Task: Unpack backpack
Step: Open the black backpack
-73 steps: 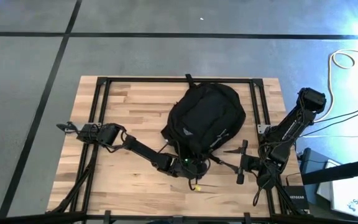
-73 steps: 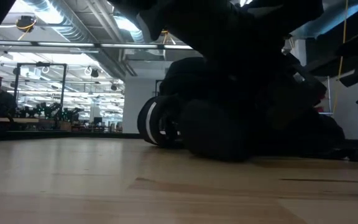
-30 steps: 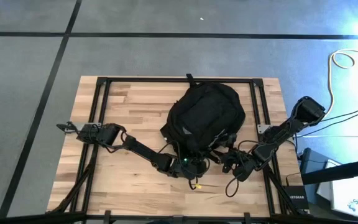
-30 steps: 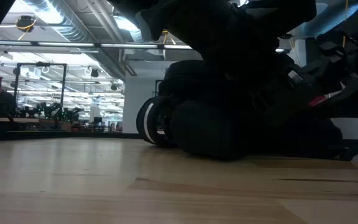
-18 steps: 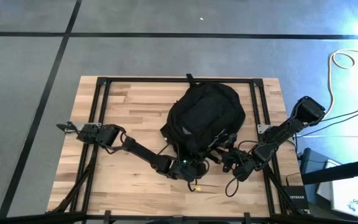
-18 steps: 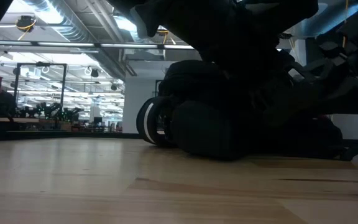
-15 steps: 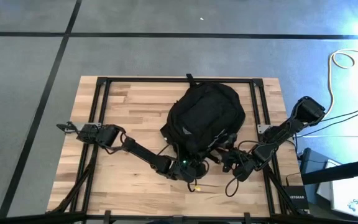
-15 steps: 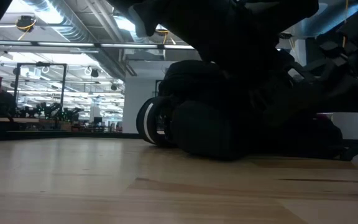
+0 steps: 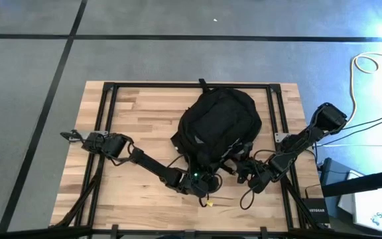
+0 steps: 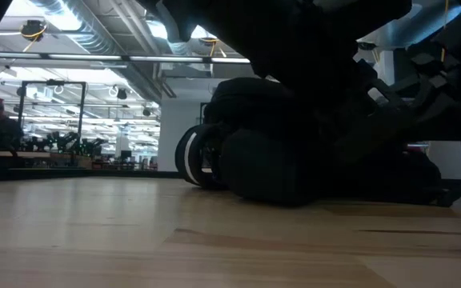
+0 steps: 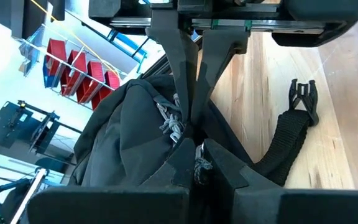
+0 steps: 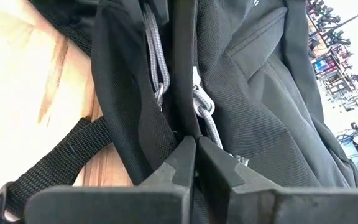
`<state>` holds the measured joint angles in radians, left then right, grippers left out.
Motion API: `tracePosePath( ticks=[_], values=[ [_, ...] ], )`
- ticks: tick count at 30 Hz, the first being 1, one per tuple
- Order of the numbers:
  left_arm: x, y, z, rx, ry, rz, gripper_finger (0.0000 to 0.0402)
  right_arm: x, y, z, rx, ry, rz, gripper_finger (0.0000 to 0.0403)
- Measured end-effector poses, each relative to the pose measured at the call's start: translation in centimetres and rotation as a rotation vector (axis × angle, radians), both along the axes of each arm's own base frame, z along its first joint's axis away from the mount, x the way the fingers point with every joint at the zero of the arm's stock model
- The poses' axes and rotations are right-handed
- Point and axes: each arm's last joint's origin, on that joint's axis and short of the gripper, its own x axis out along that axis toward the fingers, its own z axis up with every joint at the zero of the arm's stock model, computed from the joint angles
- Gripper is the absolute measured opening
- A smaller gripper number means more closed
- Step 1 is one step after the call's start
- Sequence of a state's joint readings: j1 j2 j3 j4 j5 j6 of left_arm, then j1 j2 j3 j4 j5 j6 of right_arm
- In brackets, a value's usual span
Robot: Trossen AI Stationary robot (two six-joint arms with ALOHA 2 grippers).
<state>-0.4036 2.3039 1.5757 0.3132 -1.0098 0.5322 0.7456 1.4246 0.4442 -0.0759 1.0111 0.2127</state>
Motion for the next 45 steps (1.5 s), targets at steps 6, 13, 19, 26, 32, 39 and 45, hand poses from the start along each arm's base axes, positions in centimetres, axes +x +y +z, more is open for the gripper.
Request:
tracePosePath(
  ticks=[6,13,19,26,32,39,45],
  values=[
    [-0.3,0.0,-0.3,0.049,0.041,0.047,0.0004,0.0,0.0,0.0,-0.004,0.0,-0.002,0.0],
    [-1.0,-0.5,1.9,-0.04,-0.046,0.071,0.0004,0.0,0.0,0.0,-0.011,-0.006,-0.007,0.0],
    [-2.6,-0.6,4.0,-0.143,-0.069,0.121,0.0004,-0.2,-0.2,0.3,-0.014,-0.003,-0.013,0.0],
    [-4.7,-0.2,3.2,-0.227,0.001,0.213,0.0004,-0.4,-0.4,0.7,-0.005,-0.01,-0.015,0.0],
    [-4.9,-0.5,3.1,-0.247,-0.015,0.225,0.0004,0.0,0.1,0.9,0.09,-0.027,0.017,0.0004],
    [-4.6,-0.6,3.4,-0.241,-0.039,0.209,0.0004,1.6,1.9,2.7,0.15,-0.009,0.138,0.0082],
    [-4.5,-0.7,3.5,-0.25,-0.052,0.208,0.0004,2.9,2.1,3.2,0.012,0.018,0.162,0.0212]
  ],
)
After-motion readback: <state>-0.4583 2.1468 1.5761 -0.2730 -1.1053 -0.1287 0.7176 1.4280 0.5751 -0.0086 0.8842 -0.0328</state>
